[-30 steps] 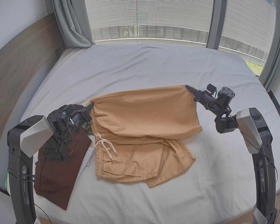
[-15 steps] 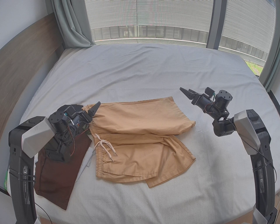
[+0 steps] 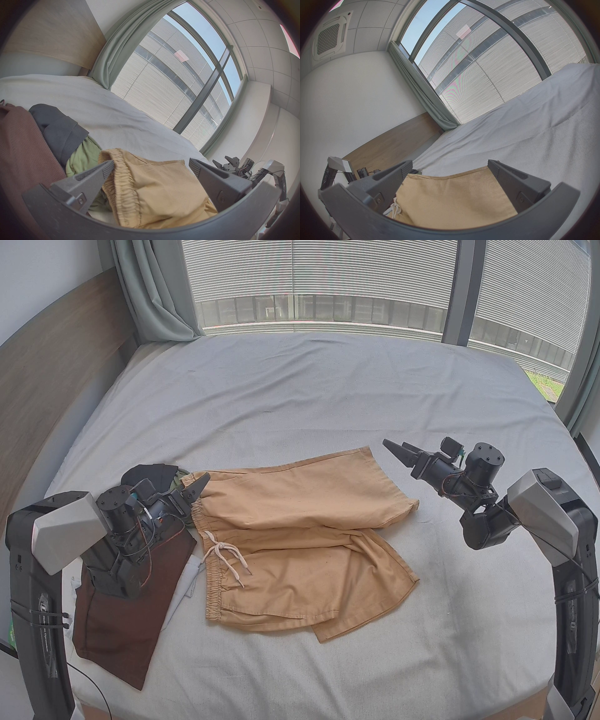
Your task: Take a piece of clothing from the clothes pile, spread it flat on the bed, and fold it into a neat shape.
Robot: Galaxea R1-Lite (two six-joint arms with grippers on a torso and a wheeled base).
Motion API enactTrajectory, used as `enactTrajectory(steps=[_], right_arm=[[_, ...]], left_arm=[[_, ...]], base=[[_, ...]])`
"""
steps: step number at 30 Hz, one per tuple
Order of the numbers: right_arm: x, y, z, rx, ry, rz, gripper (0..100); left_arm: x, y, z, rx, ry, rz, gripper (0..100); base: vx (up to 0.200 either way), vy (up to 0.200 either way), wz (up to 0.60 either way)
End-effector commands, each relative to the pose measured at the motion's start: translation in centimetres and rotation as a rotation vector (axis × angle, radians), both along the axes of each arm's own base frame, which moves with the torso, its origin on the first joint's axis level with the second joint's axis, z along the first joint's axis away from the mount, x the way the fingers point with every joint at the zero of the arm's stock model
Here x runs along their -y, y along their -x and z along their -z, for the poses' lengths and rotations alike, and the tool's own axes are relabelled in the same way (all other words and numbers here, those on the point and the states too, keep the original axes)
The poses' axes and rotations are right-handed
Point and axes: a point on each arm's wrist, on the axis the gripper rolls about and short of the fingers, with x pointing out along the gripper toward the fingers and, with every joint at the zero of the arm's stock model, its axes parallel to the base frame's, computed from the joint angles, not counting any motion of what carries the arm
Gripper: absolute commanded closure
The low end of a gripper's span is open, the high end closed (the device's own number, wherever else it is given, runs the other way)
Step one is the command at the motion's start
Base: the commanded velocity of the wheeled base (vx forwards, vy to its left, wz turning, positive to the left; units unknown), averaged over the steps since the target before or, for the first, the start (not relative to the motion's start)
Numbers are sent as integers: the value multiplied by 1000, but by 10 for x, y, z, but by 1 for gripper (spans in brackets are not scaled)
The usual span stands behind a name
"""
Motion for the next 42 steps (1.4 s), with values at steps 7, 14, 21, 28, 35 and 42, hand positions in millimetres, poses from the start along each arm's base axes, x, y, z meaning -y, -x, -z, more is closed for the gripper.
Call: enactTrajectory(steps=[7,14,21,28,35,42], right_arm=[[-1,34,-10,18,-2,-14,0],[-5,54,-7,17,-3,-29,0],[-13,71,-7,18,-2,-55,0],[-18,97,-16,-18,5,-76,0],[-15,128,-23,-62,16,-88,0],[-6,159,-16,-111,78,-84,0]], left_arm=[[-11,26,-23,-10,-8,7,0],[-14,54,-38,-31,-16,49,0],[-14,73,-56,-14,-18,69,0],[-18,101,-75,2,-26,150,0],[-16,131,-83,-12,-37,244,0],[-17,137,-81,-14,-63,263,0]], base=[[0,0,0],[0,0,0],[0,0,0],[0,0,0],[0,0,0],[0,0,0]])
